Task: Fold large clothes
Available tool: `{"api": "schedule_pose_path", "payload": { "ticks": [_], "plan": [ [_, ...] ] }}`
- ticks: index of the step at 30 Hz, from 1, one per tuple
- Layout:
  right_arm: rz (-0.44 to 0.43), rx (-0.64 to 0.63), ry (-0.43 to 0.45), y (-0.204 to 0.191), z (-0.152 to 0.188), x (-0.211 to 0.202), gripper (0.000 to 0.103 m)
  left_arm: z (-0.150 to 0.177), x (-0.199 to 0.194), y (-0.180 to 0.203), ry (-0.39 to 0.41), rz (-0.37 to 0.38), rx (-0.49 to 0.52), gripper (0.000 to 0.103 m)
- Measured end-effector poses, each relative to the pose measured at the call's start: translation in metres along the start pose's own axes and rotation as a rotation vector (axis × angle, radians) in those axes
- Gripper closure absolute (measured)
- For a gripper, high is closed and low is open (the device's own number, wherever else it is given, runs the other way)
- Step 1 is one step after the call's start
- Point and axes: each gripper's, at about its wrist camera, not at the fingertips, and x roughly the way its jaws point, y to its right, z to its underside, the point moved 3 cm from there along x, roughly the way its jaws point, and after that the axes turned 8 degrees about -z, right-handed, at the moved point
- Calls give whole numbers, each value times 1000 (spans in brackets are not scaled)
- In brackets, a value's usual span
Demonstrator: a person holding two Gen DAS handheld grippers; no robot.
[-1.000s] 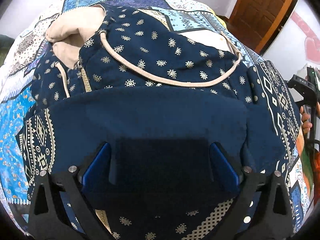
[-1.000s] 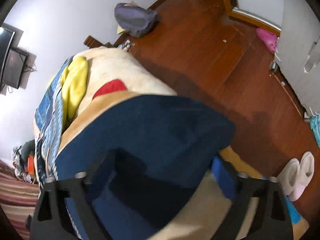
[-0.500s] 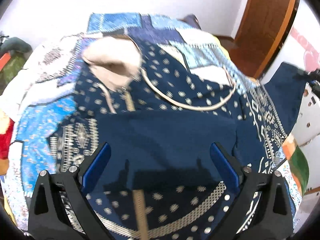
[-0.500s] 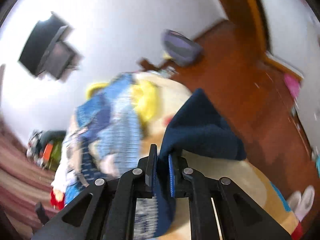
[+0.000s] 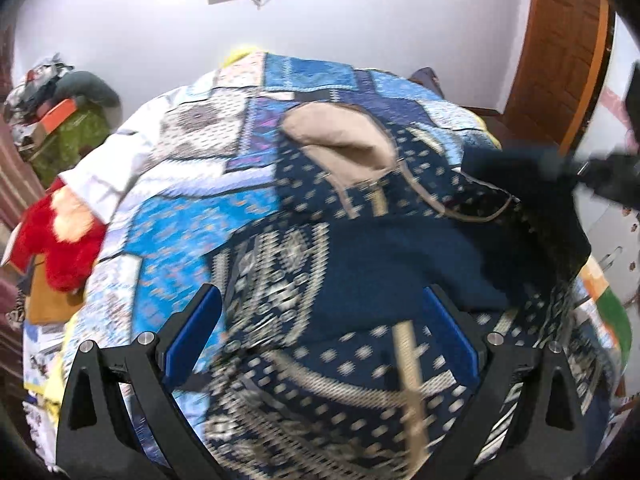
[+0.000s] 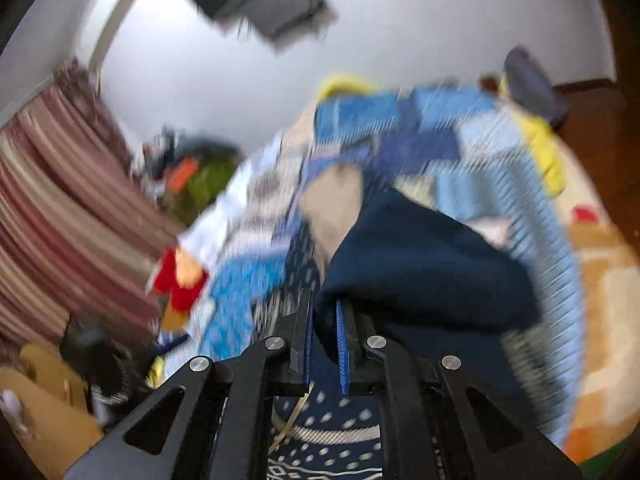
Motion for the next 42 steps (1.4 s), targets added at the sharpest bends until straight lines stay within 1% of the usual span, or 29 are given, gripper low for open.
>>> {"api": "schedule_pose_path", "payload": {
  "ticks": [1,3,5,8,9,11,13,14,17,19,21,23,25,27,29,30,31,32,34,35,37,39,40,41,42],
  "plan": [
    [13,0,-58,-2,14,27,95,5,-1,-5,-2,-7,-3,3],
    [47,7,-143,-2,36,63,95,17,-1,-21,-17,-19,-16,3],
    [79,34,-210,5,58,88,95,30,1,-35,-40,-27,-33,3],
    [115,107,-290,20,87,102,95,43,5,-46,-72,-30,-52,3],
    [126,126,-301,26,89,106,95,46,7,-48,-81,-30,-58,3],
    [148,172,-375,36,102,108,94,48,8,-49,-90,-26,-66,3],
    [148,176,-429,40,110,105,94,46,7,-43,-90,-15,-66,3],
    [140,166,-437,38,113,100,94,44,7,-40,-87,-9,-63,3],
    [157,96,-428,33,116,76,94,33,3,-21,-67,19,-36,3],
    [163,34,-386,26,111,49,94,23,0,-4,-50,37,-5,3],
    [164,2,-342,23,103,26,94,10,-1,22,-34,69,43,3],
    [204,-33,-271,28,90,-6,94,1,-1,45,-32,102,82,3],
    [272,-64,-208,38,80,-32,94,-10,4,75,-37,144,134,3],
    [335,-83,-159,51,72,-54,94,-15,10,100,-42,166,181,3],
    [385,-81,-129,67,66,-71,94,-19,24,134,-63,181,251,3],
    [401,-79,-123,71,64,-73,94,-20,33,150,-79,188,283,3],
    [425,-71,-112,82,63,-81,94,-20,39,161,-89,195,304,3],
    [434,-64,-108,90,62,-87,94,-19,49,179,-108,200,337,3],
    [445,-30,-109,109,62,-94,94,-17,69,208,-139,183,401,3],
    [445,-14,-111,117,61,-97,94,-17,75,219,-141,171,427,3],
    [446,13,-115,133,62,-101,94,-17,86,238,-123,138,477,3],
    [451,30,-122,142,69,-98,94,-20,94,253,-69,88,509,5],
    [455,42,-127,149,70,-97,94,-22,94,257,-39,64,512,10],
    [456,48,-131,154,72,-95,94,-25,93,259,-17,48,514,20],
    [455,51,-135,155,74,-92,94,-27,91,262,5,42,519,27]
  ]
}}
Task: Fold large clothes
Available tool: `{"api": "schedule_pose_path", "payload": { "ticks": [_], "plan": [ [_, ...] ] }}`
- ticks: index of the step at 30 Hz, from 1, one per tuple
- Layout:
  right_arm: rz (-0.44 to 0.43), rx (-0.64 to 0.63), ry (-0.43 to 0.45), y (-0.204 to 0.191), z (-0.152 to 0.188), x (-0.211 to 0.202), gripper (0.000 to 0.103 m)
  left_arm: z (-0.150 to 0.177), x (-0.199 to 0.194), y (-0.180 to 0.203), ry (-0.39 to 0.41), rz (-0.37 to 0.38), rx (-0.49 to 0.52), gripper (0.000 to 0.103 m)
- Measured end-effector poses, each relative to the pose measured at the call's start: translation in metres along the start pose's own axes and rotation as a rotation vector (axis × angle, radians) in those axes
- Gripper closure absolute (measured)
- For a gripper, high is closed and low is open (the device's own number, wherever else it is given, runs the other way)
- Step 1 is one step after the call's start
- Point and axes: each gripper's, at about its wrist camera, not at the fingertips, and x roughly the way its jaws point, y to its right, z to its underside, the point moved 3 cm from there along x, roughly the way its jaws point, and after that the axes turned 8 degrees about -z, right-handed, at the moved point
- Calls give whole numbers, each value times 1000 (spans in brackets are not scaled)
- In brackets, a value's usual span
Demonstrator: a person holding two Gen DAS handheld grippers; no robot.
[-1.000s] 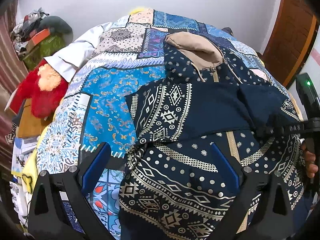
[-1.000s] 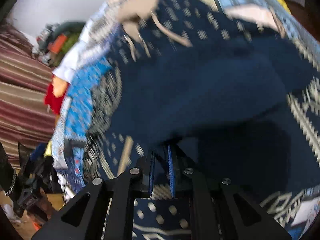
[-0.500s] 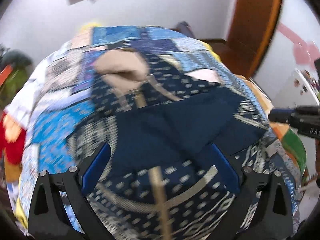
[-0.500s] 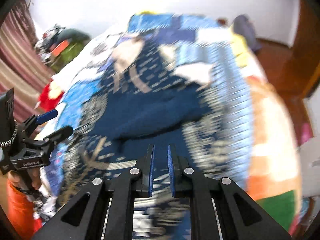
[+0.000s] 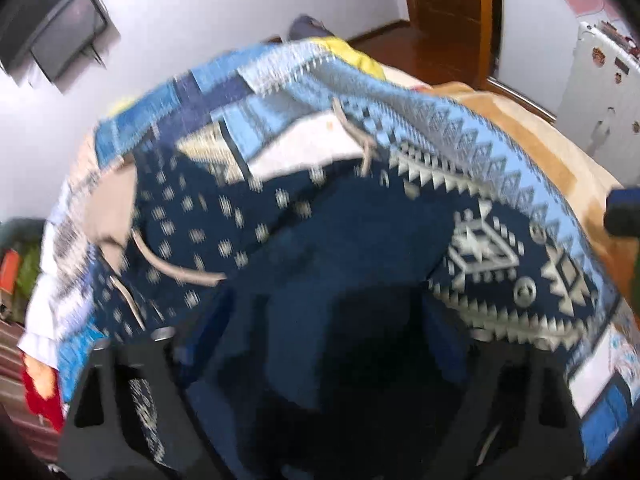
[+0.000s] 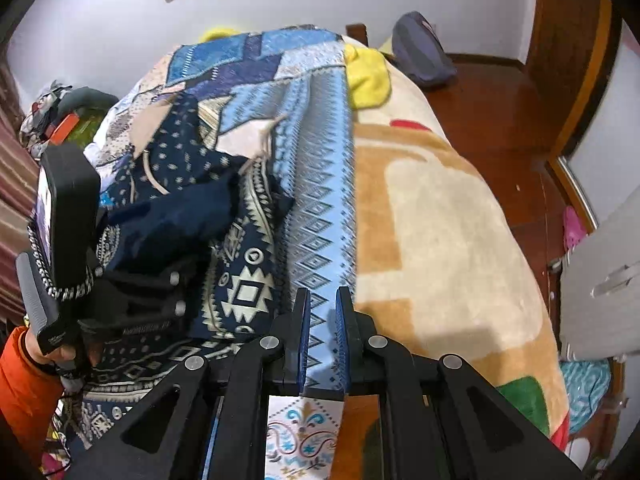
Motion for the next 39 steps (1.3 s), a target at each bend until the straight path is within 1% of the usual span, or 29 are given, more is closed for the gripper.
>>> {"api": "schedule_pose_path", "payload": {
  "ticks": [1,2,4,6,9,10,13,14,16,18,21,24,28,30,31,33,36,38,39],
  "plan": [
    [-1,1,-7,1,0,4,94,-2,-2,1,13,-3,5,43],
    [-1,1,-11,2,0,8,94,-4,-3,1,22,-9,13,62],
    [2,1,-15,1,-2,13,94,-6,-5,-4,33,-30,19,83],
    [-5,-3,-14,-2,-5,15,94,-9,-12,-15,62,-27,-14,84],
    [-12,-21,3,-13,-9,13,94,-11,-34,-64,103,-5,-134,85],
    [-11,-38,13,-19,-13,11,94,-11,-39,-77,113,-3,-159,86],
    [0,-80,31,-36,-20,9,94,-8,-62,-132,157,-30,-251,86],
    [4,-93,36,-41,-23,8,94,-3,-71,-157,173,-41,-289,86],
    [7,-126,52,-57,-29,7,94,6,-80,-190,189,-44,-348,86],
    [10,-152,62,-70,-35,8,94,19,-86,-219,196,-62,-395,86],
    [19,-182,69,-87,-43,12,94,40,-88,-248,202,-80,-439,87],
    [11,-203,49,-103,-46,24,94,71,-71,-270,164,-67,-495,88],
    [41,-238,-32,-122,-41,60,94,112,-39,-281,82,-55,-561,88],
    [69,-257,-77,-126,-35,80,94,141,-14,-286,14,-34,-603,88],
    [94,-272,-102,-128,-31,92,94,150,-6,-286,-11,-26,-613,88],
    [135,-302,-126,-127,-26,107,94,174,15,-286,-83,-30,-630,88],
    [165,-363,-87,-129,-20,110,94,213,42,-284,-183,-66,-636,88],
    [242,-388,-81,-123,-18,110,94,237,56,-282,-246,-70,-648,88],
    [261,-399,-81,-121,-17,110,94,244,59,-282,-264,-73,-650,88]
  ]
}}
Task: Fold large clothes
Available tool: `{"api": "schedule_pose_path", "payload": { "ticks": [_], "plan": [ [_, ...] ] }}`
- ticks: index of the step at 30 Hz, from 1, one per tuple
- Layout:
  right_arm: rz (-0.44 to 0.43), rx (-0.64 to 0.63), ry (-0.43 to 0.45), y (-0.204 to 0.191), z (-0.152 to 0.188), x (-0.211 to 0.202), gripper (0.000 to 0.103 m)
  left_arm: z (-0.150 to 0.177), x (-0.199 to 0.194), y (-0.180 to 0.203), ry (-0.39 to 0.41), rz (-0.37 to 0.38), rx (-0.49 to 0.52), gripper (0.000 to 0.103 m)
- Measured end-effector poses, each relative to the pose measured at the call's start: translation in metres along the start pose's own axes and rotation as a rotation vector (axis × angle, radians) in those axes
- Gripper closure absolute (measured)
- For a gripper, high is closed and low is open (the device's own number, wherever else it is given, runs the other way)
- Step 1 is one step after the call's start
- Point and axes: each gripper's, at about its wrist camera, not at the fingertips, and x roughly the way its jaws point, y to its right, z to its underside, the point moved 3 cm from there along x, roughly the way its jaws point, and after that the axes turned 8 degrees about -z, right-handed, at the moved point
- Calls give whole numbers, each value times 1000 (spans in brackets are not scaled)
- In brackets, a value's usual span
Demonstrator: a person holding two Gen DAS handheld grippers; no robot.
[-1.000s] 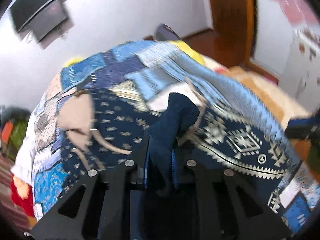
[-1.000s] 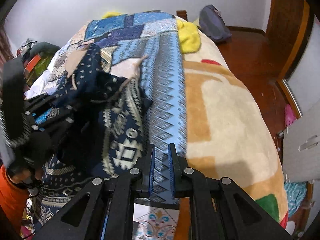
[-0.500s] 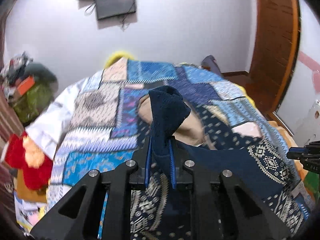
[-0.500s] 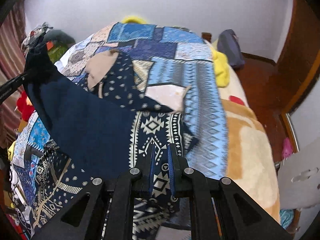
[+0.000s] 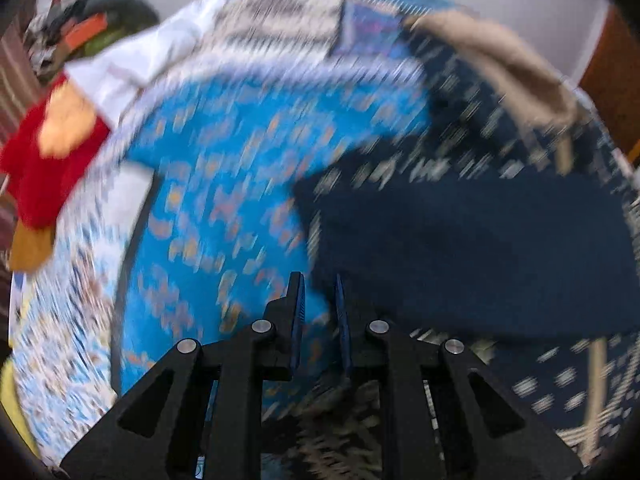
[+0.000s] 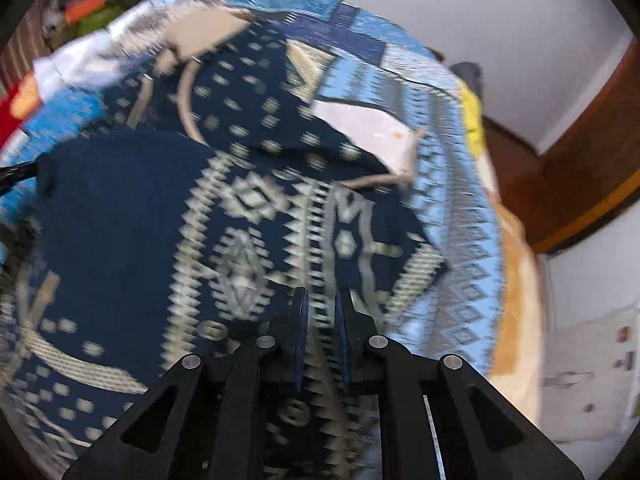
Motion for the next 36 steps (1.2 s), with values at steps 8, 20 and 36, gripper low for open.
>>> {"api": "schedule_pose_path", "payload": {
  "ticks": [8,20,36],
  "plan": [
    [108,-9,22,24,15,-7,39,32,0,-10,-37,18,13,88],
    [-101,251,76,83,16,-39,10,3,-86,-11,110,10,33,30],
    [-398,252,202,45,-128,-52,9,-128,-99,62,224,60,61,3]
  ]
}}
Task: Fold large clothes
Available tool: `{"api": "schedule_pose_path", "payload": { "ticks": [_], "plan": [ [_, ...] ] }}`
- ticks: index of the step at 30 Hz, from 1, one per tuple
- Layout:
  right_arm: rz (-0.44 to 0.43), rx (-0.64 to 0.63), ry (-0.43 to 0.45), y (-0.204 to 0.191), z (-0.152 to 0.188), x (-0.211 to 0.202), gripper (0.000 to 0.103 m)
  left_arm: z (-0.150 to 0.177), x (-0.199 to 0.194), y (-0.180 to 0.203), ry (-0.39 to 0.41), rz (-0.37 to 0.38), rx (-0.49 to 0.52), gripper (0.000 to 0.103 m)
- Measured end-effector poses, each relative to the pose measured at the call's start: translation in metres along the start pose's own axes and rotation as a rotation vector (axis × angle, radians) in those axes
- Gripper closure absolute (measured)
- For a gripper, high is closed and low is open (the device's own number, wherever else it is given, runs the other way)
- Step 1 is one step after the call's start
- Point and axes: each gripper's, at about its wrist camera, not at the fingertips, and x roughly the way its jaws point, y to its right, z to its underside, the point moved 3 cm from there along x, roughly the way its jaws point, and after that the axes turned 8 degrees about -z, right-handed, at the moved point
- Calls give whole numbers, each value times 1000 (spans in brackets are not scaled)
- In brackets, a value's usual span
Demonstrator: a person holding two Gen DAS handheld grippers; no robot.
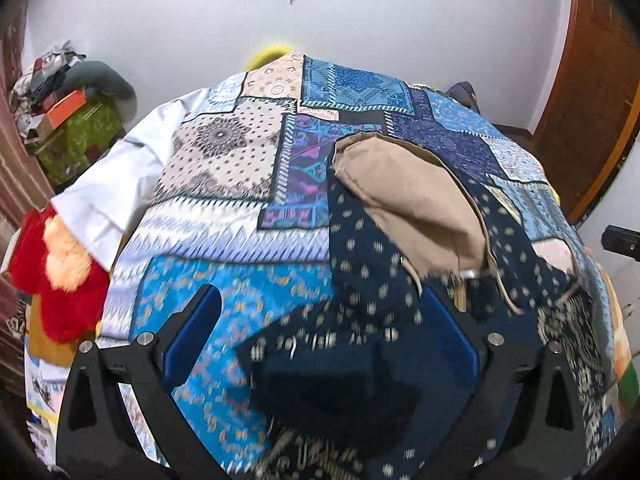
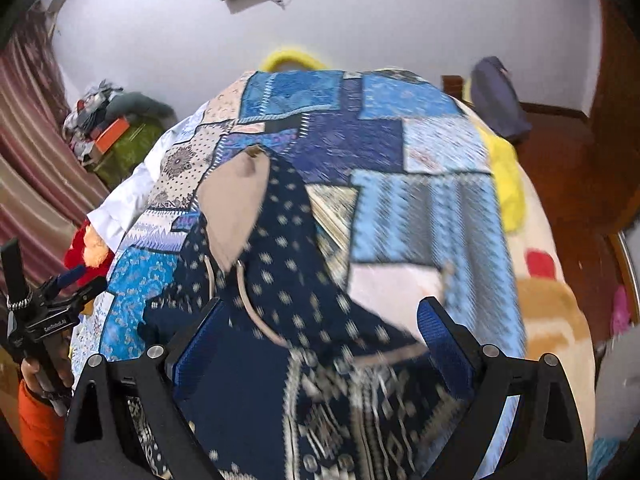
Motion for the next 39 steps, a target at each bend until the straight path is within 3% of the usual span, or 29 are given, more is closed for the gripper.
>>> {"api": "schedule_pose_path", "payload": {
  "ticks": [6,14,16,18,20,21,22,23,25,26,29,33,39],
  "plan": [
    [-23,-21,-53,-14,-39,69,9,-22,60,16,-65,14,-13,3],
    [-85,86,-139,-8,-74,170,10,-36,142,27,-164,51,-102,3],
    [-74,96,-126,-8,-82,183,10,-38,154,28,-178,69,-128,4],
    [-76,70,-91,-13,-90,189,21,-39,166,30,-190,98,-159,15],
    [-84,47,-90,-19,-93,197,43,-39,172,32,-195,135,-197,25],
    [-81,36,-91,-21,-94,199,49,-40,172,34,-185,140,-209,29],
    [-71,10,-90,-25,-93,202,61,-41,171,37,-180,152,-210,42],
    [-61,-11,-89,-28,-93,204,74,-41,170,41,-182,169,-207,62],
    [-82,-24,-89,-31,-90,202,88,-42,166,50,-200,184,-190,87],
    [-107,-20,-91,-33,-88,199,91,-44,162,53,-199,176,-171,91],
    [-135,-14,-66,-38,-80,180,93,-48,135,60,-159,164,-113,92],
    [-183,-46,-14,-53,-73,134,93,-52,75,60,-78,226,-80,92],
    [-236,-149,25,-85,-34,48,93,-16,-17,68,7,263,65,92]
  ]
}}
